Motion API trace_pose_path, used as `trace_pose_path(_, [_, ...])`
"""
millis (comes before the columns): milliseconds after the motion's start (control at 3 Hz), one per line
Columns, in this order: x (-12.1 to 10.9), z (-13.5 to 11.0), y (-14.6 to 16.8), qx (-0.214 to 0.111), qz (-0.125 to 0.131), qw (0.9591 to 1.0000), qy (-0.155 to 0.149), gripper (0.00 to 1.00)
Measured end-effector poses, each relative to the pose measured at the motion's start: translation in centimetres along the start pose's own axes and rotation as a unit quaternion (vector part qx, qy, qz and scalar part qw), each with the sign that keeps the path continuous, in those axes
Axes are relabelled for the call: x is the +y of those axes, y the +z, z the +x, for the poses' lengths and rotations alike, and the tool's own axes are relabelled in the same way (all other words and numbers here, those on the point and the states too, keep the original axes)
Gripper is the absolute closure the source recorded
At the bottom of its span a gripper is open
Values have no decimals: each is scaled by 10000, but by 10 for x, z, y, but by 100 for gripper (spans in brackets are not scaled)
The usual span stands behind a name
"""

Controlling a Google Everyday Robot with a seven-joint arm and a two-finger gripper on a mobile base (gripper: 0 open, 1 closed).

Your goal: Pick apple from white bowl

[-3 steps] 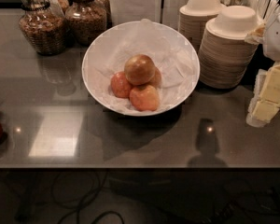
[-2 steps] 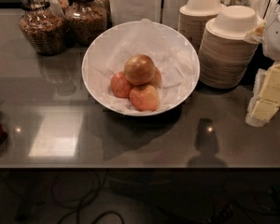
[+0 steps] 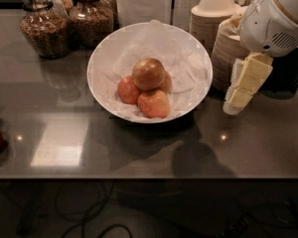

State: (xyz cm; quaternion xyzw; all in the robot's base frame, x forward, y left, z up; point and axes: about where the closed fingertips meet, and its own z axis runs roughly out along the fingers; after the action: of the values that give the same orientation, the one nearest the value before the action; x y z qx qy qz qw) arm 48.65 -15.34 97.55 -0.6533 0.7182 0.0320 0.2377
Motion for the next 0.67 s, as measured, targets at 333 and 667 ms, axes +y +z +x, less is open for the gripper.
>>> trace_pose_path(333, [0,0,-1,-2,25,10000,-2,0])
trace_pose_path(667, [-11,-11,12,-523,115,9986,25,0])
